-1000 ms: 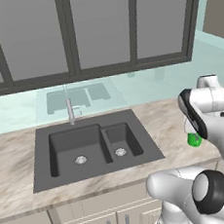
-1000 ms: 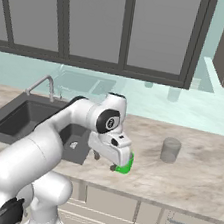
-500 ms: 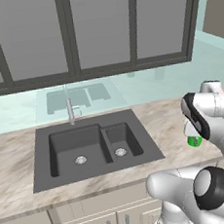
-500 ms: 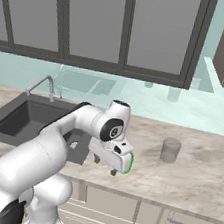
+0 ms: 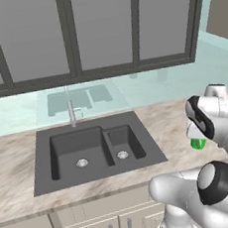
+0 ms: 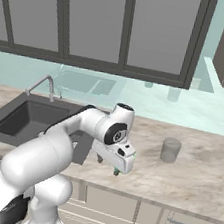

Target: Place the glass cup in the left basin and the mug in the right basin of the sink.

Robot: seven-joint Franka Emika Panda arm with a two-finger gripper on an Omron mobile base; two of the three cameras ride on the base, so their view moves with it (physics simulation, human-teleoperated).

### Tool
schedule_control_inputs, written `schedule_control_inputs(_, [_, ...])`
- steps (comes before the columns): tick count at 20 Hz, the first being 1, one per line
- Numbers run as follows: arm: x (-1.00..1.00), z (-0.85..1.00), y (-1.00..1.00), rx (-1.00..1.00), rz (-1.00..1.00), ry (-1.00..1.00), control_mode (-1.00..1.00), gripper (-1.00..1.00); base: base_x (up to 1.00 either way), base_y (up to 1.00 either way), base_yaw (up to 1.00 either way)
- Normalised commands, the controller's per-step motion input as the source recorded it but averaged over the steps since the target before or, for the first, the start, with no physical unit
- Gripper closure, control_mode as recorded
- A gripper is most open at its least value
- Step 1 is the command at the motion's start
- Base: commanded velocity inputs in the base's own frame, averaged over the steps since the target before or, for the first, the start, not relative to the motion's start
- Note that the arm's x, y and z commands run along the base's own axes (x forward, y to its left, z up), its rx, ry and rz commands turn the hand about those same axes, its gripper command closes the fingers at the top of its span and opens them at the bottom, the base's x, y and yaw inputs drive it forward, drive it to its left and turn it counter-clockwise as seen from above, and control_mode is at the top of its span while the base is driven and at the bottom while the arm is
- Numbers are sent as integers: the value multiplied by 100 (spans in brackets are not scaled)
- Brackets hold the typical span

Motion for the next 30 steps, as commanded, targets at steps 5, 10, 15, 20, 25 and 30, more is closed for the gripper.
schedule_control_inputs(5, [14, -4, -3, 0, 1, -15, -100, -100, 0, 0, 0])
schedule_control_inputs(10, [7, -2, -2, 0, 2, -19, -100, -100, 0, 0, 0])
schedule_control_inputs(15, [12, -7, -1, 0, 2, -14, -100, -100, 0, 0, 0])
schedule_control_inputs(20, [19, -10, 0, -1, 0, -4, -100, -100, 0, 0, 0])
schedule_control_inputs(25, [24, -10, 0, -3, 1, -3, -100, -100, 0, 0, 0])
schedule_control_inputs(30, [20, -8, -3, -9, 0, 0, -100, -100, 0, 0, 0])
